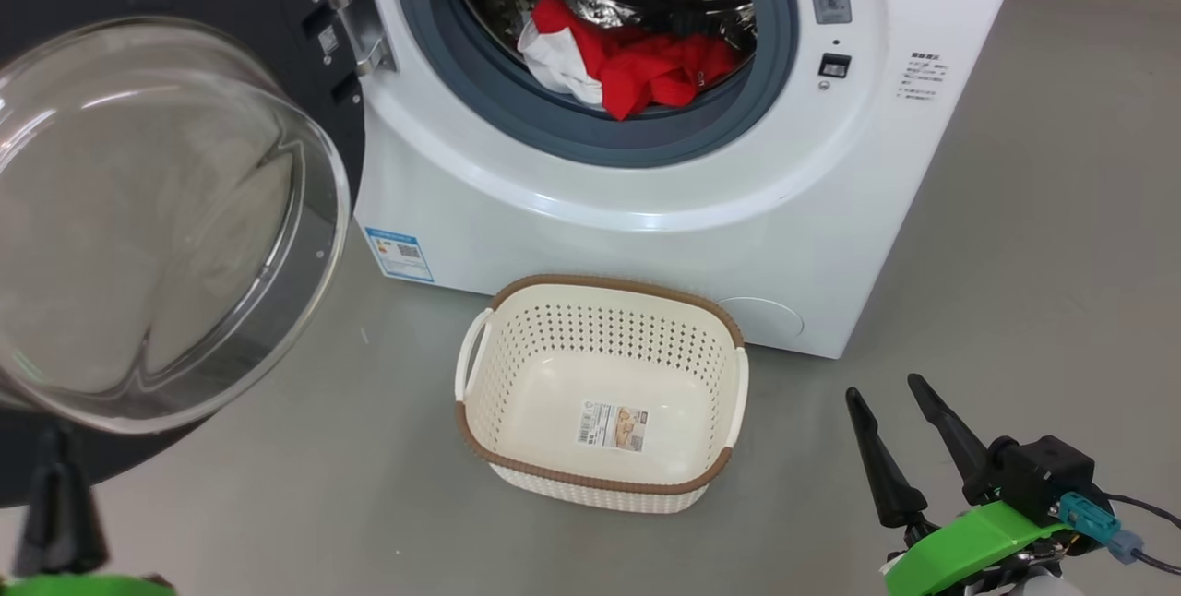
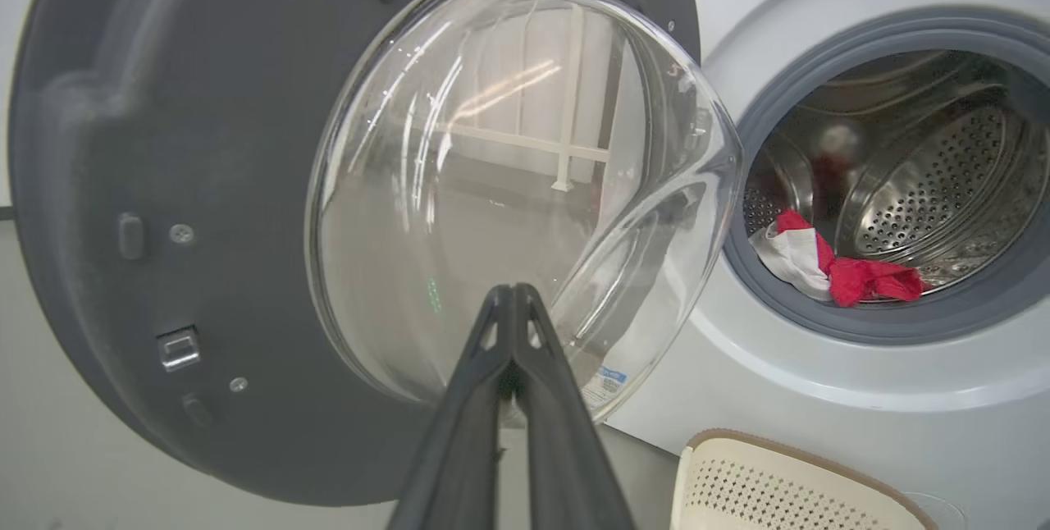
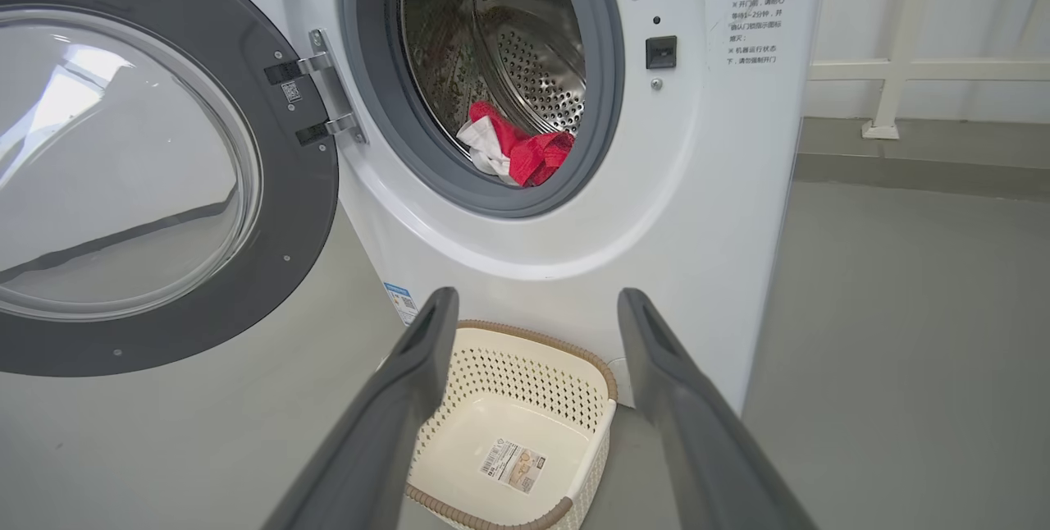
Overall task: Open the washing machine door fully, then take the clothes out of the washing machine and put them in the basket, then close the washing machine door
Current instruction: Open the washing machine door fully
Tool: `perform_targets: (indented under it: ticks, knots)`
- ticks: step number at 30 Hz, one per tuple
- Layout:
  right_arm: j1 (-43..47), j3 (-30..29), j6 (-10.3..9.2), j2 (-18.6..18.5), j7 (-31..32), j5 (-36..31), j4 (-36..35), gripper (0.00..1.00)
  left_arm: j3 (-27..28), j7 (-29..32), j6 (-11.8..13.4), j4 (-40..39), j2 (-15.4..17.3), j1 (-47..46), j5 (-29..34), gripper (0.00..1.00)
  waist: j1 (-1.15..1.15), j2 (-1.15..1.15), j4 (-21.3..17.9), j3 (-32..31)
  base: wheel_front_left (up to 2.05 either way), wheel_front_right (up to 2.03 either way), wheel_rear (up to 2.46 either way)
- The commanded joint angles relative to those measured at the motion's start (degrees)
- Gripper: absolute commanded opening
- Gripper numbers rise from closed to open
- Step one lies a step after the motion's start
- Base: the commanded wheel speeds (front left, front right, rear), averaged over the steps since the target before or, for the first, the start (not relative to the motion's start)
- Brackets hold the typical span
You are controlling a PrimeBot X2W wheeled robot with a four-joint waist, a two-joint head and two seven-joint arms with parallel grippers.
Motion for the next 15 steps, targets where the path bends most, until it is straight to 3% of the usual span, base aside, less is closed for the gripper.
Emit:
perform_targets:
  ticks: [1,2,3,4,15]
  knots:
    - [0.0,0.7,0.36,-0.2,-0.5,1.0,-1.4,1.00,0.6,-0.3,-0.3,-2.5,1.3,0.5,-0.6,0.47,0.00,0.00,-0.7,-0.5,0.00,0.00,0.00]
    - [0.1,0.5,0.36,-0.1,-0.5,1.0,-1.5,1.00,-0.3,-0.3,-0.3,-3.3,1.1,1.4,-0.6,0.70,0.00,0.00,-0.9,-0.6,0.00,0.00,0.00]
    - [0.2,0.3,0.36,-0.1,-0.5,1.0,-1.6,1.00,-1.3,-0.3,-0.3,-4.2,1.0,2.2,-0.9,0.81,0.00,0.00,-1.2,-0.6,0.00,0.00,0.00]
    - [0.3,0.1,0.36,0.0,-0.5,1.0,-1.7,1.00,-2.5,-0.3,-0.3,-5.1,0.9,2.9,-1.3,1.00,0.00,0.00,-1.5,-0.7,0.00,0.00,0.00]
    - [0.4,-1.0,0.36,0.5,-0.5,0.8,-2.4,1.00,-9.1,-0.3,-0.3,-8.5,0.3,6.6,-2.5,1.00,0.00,0.00,-6.2,-0.5,0.00,0.00,0.00]
